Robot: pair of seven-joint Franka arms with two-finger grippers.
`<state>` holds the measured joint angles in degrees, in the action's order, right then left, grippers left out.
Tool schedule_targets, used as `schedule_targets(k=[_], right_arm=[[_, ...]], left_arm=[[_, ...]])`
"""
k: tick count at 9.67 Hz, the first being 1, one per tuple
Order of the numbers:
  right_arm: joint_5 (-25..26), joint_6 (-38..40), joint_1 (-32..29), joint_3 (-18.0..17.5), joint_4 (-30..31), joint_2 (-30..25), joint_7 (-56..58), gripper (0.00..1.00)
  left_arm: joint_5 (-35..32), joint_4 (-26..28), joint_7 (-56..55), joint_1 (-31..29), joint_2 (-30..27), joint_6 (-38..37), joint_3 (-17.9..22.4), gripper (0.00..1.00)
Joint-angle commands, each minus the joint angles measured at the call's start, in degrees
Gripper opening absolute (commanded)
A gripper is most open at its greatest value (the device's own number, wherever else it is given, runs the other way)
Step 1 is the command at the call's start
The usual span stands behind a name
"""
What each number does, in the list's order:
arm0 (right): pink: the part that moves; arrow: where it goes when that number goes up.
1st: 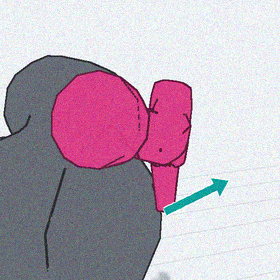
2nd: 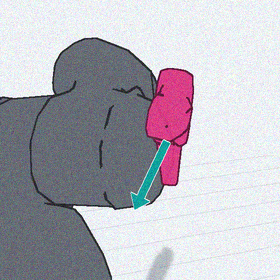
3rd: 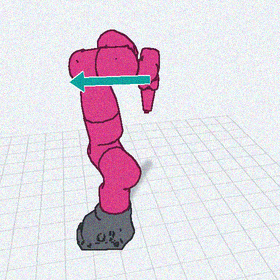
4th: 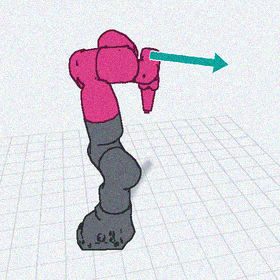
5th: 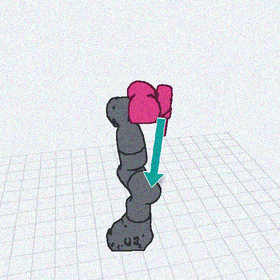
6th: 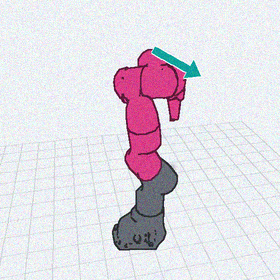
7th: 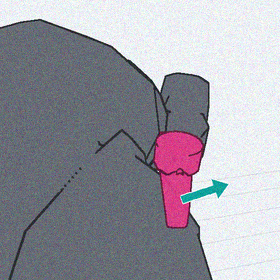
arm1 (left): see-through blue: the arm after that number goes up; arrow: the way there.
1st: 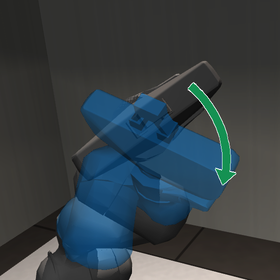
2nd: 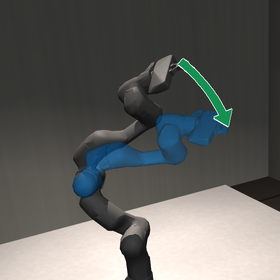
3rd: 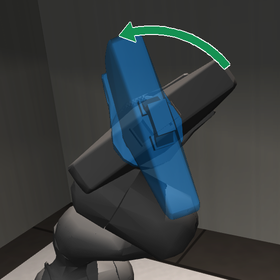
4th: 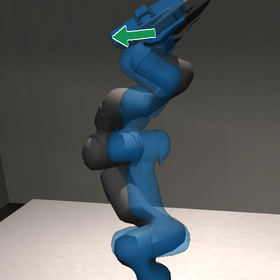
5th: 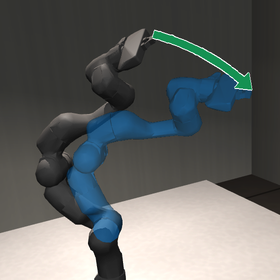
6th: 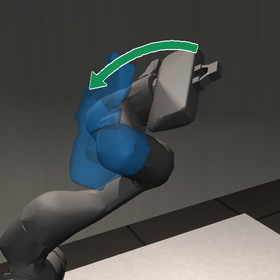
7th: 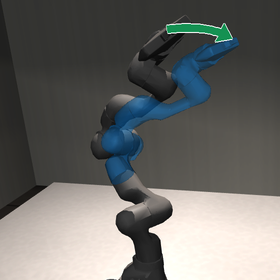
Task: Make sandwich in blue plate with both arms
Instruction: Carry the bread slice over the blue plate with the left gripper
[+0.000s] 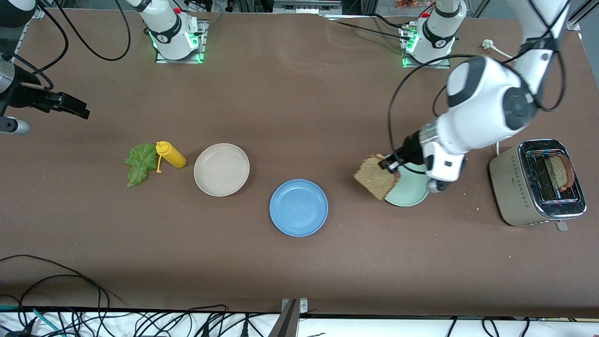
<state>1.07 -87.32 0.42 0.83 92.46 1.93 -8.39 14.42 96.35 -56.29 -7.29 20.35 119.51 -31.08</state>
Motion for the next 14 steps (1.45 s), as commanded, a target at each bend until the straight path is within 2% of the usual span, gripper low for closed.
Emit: schedule_targets(k=[1, 4, 8, 9, 11, 14], right_arm=[[0.0, 1.0, 0.1, -0.1, -1.1, 0.3, -0.5, 1.0], [0.0, 0.9, 0.1, -0.1, -1.1, 0.4, -0.4, 1.0], [0.0, 0.9, 0.1, -0.1, -1.1, 0.4, -0.4, 1.0], [-0.1, 0.9, 0.1, -0.1, -1.1, 0.4, -0.4, 1.0], [0.0, 0.9, 0.1, -0.1, -1.1, 0.3, -0.4, 1.0], [0.0, 1.0, 0.1, 0.0, -1.1, 0.4, -0.4, 1.0]], left_arm=[[1.0, -1.0, -6.3, 7.5, 5.6, 12.9, 0.5, 0.0], [1.0, -2.3, -7.1, 12.7, 12.0, 25.1, 0.7, 0.0], [-0.8, -8.8, -6.5, 18.3, 20.4, 32.3, 3.0, 0.0], [-0.8, -9.6, -6.7, 20.5, 21.6, 35.0, 4.8, 0.0], [-0.6, -11.3, -7.1, 23.5, 23.4, 35.9, 7.6, 0.0], [-0.6, -15.7, -7.2, 24.6, 27.4, 35.9, 8.2, 0.0]])
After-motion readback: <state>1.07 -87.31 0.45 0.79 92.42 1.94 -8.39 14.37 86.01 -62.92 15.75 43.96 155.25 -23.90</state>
